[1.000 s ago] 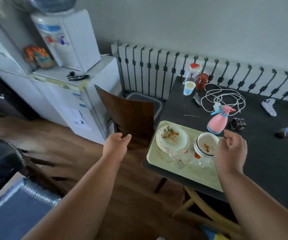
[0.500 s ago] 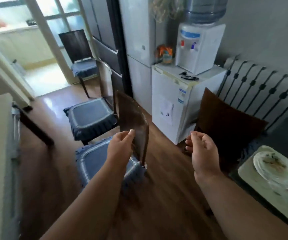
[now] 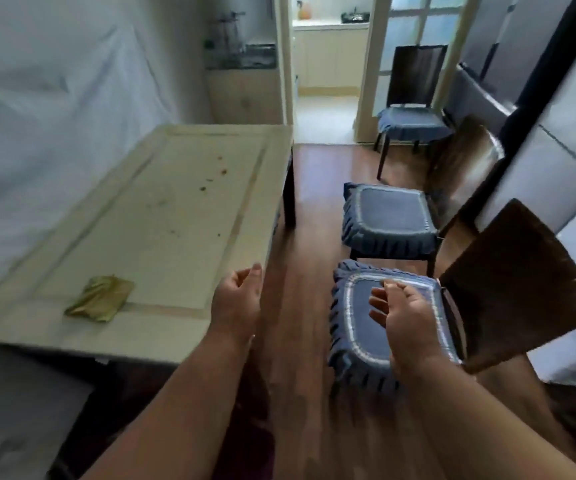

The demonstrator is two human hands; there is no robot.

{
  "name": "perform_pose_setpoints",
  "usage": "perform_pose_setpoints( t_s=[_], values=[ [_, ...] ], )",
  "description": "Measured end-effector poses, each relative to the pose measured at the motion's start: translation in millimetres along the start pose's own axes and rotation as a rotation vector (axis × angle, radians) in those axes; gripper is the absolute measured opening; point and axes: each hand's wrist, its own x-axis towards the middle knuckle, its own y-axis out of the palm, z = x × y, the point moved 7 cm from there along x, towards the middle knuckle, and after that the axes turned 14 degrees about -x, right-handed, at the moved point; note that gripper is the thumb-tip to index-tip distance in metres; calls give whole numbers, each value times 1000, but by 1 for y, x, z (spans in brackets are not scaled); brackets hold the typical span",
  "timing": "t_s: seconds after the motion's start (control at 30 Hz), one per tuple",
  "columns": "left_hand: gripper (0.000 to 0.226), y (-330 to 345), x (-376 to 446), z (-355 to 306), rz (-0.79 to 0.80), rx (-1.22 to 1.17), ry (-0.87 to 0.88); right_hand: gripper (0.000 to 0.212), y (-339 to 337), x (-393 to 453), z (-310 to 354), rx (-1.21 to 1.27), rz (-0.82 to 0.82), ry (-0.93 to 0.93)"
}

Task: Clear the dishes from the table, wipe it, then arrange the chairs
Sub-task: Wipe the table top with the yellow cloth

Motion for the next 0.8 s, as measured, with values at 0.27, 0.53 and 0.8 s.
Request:
perform_pose_setpoints(
  t_s=[0.27,0.53,0.8],
  values=[
    [29,-139,34,10,-312,-70,-41,22,144,25,-8,-102,263,25],
    [32,-220,47,48,-657,-163,-150,21,259,74,-32,-328,576,167],
    [20,-230,30,81,-814,-295,-253,15,341,89,-25,-516,865,231]
  ],
)
